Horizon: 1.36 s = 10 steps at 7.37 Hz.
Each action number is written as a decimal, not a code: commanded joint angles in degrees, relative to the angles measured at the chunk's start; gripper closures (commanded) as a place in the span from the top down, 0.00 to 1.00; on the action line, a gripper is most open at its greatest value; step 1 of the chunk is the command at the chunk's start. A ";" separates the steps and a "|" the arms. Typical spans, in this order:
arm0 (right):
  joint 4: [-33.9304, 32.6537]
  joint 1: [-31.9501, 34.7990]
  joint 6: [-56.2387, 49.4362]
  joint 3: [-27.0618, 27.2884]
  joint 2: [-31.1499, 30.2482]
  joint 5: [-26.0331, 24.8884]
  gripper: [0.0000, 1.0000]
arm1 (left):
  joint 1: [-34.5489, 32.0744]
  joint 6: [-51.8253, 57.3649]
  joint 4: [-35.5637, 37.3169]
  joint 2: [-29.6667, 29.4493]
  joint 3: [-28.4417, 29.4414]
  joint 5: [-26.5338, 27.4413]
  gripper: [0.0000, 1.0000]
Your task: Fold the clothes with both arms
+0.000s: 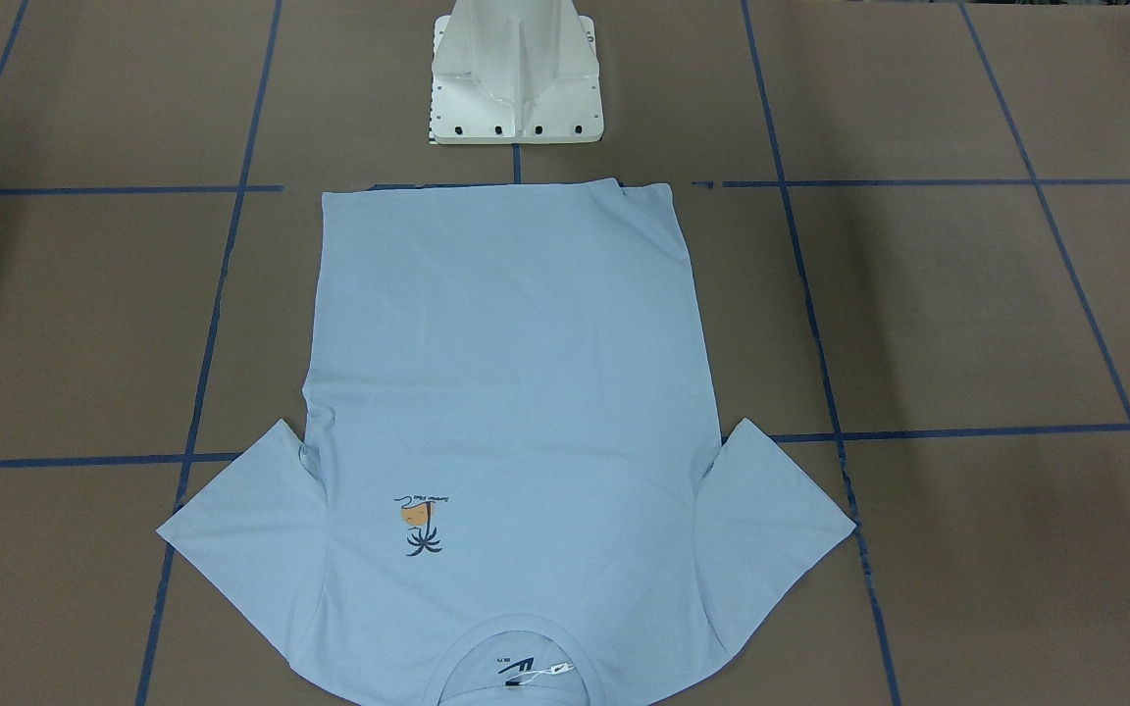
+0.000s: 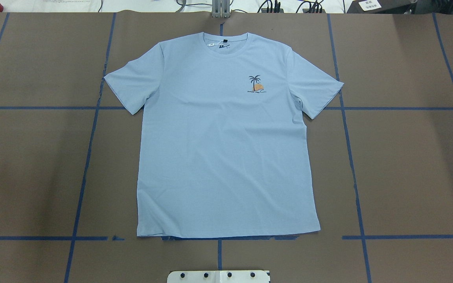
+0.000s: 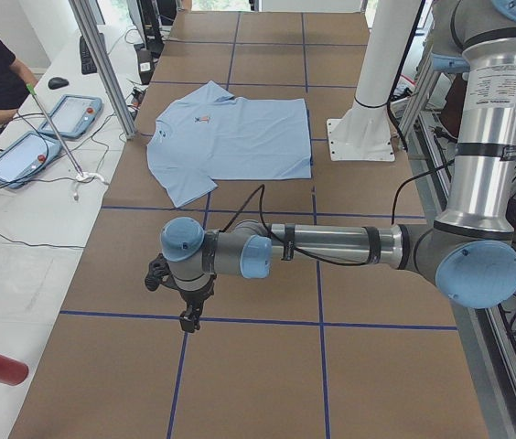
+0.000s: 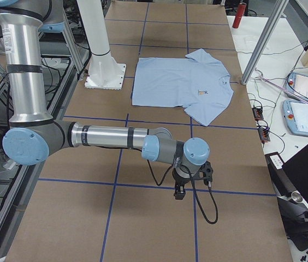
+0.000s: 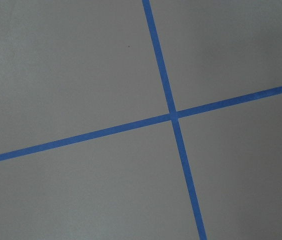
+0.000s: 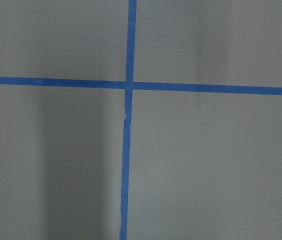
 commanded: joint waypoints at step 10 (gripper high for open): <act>33.45 -15.92 24.54 -8.11 12.46 3.42 1.00 | 4.62 -4.46 -9.84 -13.19 -0.41 -3.25 1.00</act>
